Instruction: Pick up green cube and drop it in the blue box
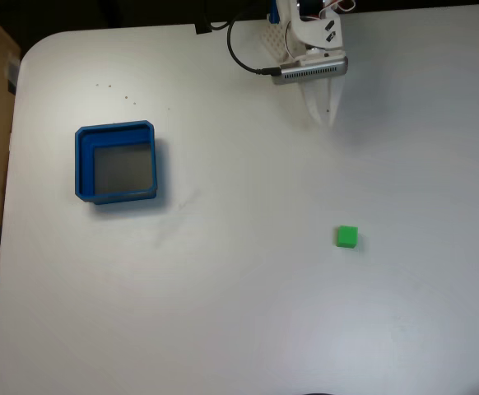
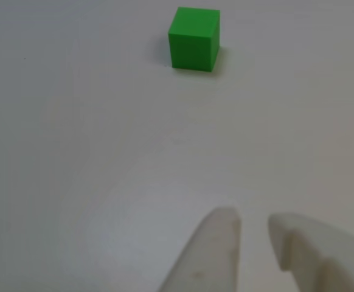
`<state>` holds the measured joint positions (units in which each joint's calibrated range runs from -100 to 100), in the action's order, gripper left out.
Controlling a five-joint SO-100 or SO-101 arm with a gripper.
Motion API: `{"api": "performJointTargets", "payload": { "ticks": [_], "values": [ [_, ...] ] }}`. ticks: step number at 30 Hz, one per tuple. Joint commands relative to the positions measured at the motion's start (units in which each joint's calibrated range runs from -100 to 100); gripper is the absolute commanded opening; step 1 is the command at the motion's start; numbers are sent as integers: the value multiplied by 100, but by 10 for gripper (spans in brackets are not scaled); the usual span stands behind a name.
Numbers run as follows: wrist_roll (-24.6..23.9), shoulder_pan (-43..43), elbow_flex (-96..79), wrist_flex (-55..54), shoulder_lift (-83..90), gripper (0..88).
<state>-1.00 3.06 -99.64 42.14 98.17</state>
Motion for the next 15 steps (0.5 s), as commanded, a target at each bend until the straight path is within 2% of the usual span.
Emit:
{"api": "performJointTargets", "payload": {
  "ticks": [1,15],
  "values": [
    [0,-24,-9,-98,91,5],
    [-20,12,-9,-106,91,5]
  ]
}}
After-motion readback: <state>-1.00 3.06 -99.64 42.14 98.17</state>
